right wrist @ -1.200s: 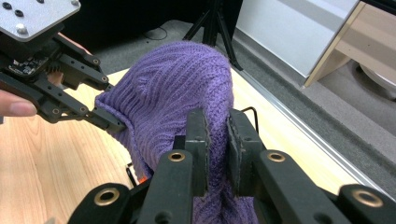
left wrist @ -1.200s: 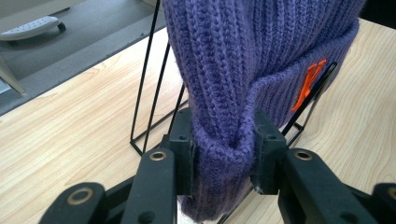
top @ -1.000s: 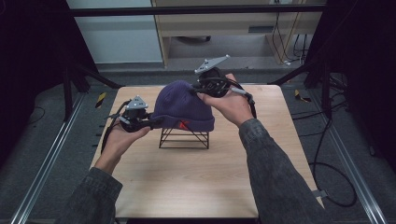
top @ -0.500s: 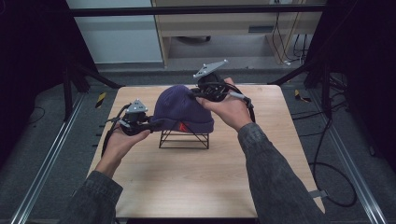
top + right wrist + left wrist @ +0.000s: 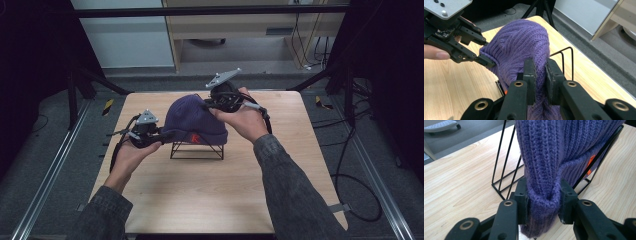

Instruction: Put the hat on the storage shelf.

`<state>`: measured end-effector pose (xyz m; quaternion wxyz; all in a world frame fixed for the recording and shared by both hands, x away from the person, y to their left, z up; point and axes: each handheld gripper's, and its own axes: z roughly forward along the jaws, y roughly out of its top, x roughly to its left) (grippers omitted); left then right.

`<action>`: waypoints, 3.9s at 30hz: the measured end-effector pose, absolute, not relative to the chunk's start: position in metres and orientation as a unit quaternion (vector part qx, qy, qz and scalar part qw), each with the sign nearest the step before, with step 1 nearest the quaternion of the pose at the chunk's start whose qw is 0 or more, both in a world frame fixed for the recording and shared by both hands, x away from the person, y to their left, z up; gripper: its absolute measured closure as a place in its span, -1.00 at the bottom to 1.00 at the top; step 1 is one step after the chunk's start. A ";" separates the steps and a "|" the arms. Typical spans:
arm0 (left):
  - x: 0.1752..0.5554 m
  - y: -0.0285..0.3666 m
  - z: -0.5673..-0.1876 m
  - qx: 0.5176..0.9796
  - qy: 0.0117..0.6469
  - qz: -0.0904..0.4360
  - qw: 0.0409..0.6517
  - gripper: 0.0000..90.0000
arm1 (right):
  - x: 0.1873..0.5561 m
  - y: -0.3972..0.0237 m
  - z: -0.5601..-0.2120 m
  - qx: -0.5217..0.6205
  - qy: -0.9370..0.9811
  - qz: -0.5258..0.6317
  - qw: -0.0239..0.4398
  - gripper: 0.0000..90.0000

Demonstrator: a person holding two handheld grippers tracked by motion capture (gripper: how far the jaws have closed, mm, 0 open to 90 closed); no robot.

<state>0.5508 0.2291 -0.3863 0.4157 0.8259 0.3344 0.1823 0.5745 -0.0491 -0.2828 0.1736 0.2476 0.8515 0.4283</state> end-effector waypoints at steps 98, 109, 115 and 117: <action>0.542 0.249 -0.435 0.812 0.390 0.162 0.404 0.15 | 0.571 -0.034 -0.334 0.266 0.875 0.377 0.144 0.45; 0.509 0.262 -0.436 0.805 0.398 0.211 0.386 -0.45 | 0.562 -0.038 -0.321 0.275 0.861 0.400 0.152 0.09; 0.505 0.262 -0.439 0.809 0.402 0.213 0.373 -0.65 | 0.559 -0.042 -0.320 0.283 0.855 0.404 0.159 -0.08; 0.504 0.263 -0.440 0.809 0.403 0.215 0.370 -0.69 | 0.556 -0.045 -0.317 0.285 0.852 0.409 0.162 -0.15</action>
